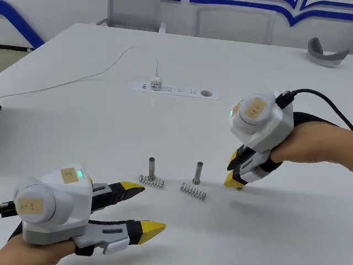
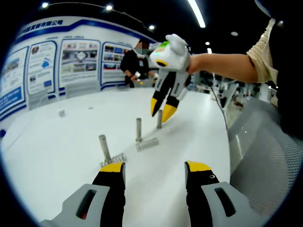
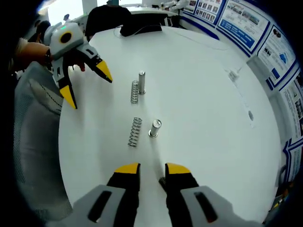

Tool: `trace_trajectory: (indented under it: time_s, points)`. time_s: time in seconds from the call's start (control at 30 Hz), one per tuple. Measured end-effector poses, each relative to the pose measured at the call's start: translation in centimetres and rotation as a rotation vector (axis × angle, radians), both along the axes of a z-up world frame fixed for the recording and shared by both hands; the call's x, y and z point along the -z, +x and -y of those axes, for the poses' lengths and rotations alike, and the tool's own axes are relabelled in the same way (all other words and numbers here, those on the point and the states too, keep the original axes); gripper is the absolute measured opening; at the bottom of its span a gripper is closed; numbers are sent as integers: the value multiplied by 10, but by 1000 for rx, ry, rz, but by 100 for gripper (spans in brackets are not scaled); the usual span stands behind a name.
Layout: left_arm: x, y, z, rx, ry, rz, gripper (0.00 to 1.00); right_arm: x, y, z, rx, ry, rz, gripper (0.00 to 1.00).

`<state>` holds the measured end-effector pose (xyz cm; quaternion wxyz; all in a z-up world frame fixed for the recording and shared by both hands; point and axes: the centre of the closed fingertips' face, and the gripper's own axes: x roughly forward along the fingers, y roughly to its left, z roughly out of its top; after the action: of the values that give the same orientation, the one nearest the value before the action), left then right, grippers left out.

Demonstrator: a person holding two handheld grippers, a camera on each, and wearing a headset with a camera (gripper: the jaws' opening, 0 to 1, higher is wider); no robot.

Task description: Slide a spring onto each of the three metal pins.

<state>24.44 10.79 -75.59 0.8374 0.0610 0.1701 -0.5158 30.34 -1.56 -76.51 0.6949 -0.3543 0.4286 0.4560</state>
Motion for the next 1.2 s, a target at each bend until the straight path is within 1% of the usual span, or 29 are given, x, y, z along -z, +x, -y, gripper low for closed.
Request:
trace_trajectory:
  time_s: [0.23, 0.43, 0.6, 0.87, 1.2]
  points:
    - [0, 0, 1, 3, -1, 0, 51, 8, -7, -11, -11, 6, -23, 20]
    - [1, 0, 1, 5, 3, -2, 50, 13, -12, -23, -11, 28, -37, 19]
    - [0, -1, 1, 7, 4, -1, 50, 20, -15, -30, -10, 36, -50, 18]
    - [1, -2, 1, 13, 9, -3, 50, 27, -16, -35, 11, 56, -67, 16]
    - [1, -2, 1, 12, 10, -3, 49, 37, -15, -41, 35, 64, -79, 15]
